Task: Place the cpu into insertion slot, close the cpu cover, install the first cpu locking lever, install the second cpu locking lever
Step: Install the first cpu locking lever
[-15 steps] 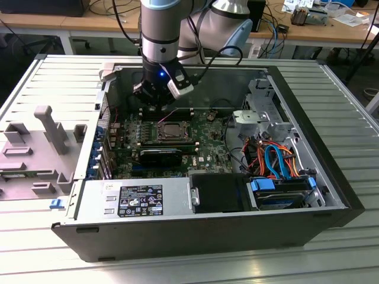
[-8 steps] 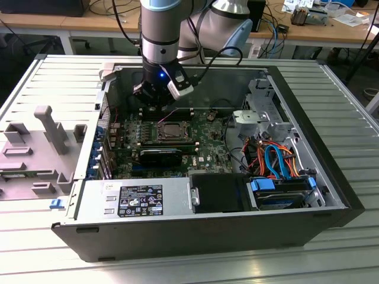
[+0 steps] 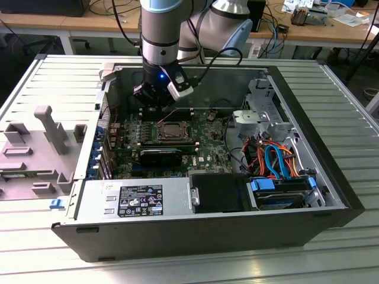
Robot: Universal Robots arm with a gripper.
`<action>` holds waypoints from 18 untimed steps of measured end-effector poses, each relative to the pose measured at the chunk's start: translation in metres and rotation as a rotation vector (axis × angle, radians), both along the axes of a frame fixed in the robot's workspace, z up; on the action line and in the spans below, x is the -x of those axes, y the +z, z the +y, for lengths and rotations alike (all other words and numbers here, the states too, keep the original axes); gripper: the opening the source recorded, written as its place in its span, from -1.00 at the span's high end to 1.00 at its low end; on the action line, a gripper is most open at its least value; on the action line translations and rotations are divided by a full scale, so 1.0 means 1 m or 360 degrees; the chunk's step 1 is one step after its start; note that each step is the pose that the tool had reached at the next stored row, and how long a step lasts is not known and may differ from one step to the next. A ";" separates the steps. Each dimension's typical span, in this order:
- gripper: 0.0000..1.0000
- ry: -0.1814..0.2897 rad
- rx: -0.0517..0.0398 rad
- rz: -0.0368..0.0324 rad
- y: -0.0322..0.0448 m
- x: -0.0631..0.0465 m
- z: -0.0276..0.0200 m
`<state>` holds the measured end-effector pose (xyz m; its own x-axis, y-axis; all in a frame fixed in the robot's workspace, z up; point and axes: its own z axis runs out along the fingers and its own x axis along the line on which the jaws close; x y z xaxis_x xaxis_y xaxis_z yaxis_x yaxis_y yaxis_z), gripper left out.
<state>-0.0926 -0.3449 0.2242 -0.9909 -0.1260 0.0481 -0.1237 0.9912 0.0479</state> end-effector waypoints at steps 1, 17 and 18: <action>0.79 0.0000 0.0000 0.0000 -0.0003 0.000 0.0000; 0.79 0.0000 0.0000 0.0000 -0.0054 0.000 0.0000; 0.79 0.0000 0.0000 0.0000 -0.0057 0.000 0.0000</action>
<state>-0.0925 -0.3449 0.2184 -0.9909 -0.1260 0.0481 -0.1237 0.9912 0.0480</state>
